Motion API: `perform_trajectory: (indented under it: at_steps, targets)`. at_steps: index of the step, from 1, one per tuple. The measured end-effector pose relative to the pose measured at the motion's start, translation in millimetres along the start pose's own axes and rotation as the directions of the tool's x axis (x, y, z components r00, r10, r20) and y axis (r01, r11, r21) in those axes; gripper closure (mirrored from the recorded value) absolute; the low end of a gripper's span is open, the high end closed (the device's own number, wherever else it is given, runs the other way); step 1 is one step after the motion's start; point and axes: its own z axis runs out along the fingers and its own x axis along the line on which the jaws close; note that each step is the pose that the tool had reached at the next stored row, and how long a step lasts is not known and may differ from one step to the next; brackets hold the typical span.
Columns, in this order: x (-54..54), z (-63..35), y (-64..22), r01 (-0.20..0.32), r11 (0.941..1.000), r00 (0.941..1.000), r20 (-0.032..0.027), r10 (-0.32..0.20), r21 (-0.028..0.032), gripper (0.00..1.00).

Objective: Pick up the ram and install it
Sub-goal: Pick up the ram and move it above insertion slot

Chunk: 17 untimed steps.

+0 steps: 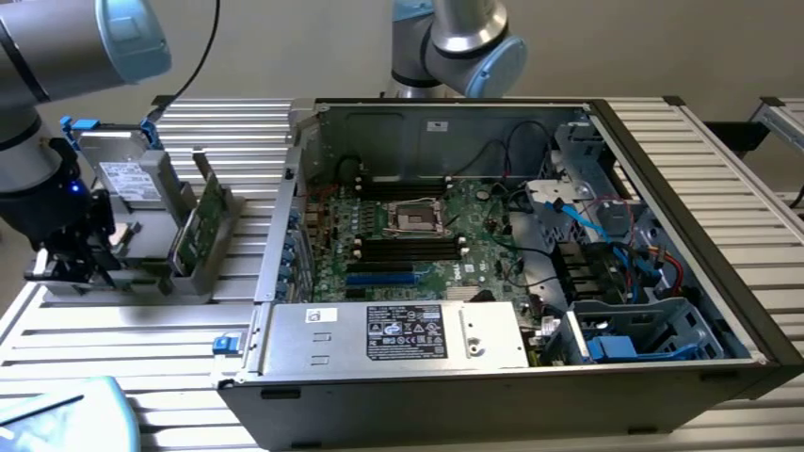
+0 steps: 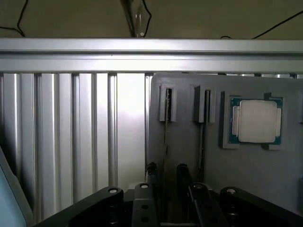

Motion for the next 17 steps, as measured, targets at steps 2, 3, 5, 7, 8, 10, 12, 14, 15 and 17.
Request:
perform_trajectory:
  at_steps: [2, 3, 5, 7, 8, 10, 12, 14, 15, 17]
  targets:
    - [0.6, 1.9, -0.7, 0.007, 1.0000, 1.0000, 0.0047, -0.007, -0.0004, 0.69]
    - [0.8, 2.9, -0.9, 0.011, 0.9999, 0.9999, 0.0078, -0.011, -0.0006, 0.69]
    - [1.1, 5.0, -1.3, 0.018, 0.9998, 0.9998, 0.0127, -0.018, -0.0007, 0.69]
    - [1.7, 7.6, -1.7, 0.025, 0.9997, 0.9996, 0.0163, -0.025, -0.0008, 0.69]
    - [2.0, 9.2, -1.9, 0.027, 0.9996, 0.9995, 0.0174, -0.027, -0.0009, 0.69]
    - [2.2, 12.6, -2.3, 0.032, 0.9995, 0.9993, 0.0187, -0.032, -0.0009, 0.69]
    - [2.5, 15.8, -2.8, 0.037, 0.9993, 0.9991, 0.0197, -0.037, -0.0011, 0.69]
    - [2.6, 17.4, -3.6, 0.040, 0.9992, 0.9990, 0.0210, -0.040, -0.0016, 0.69]
    - [2.6, 17.6, -3.8, 0.040, 0.9992, 0.9990, 0.0214, -0.040, -0.0024, 0.69]
    - [2.6, 17.6, -3.8, 0.040, 0.9992, 0.9990, 0.0215, -0.040, -0.0037, 0.69]
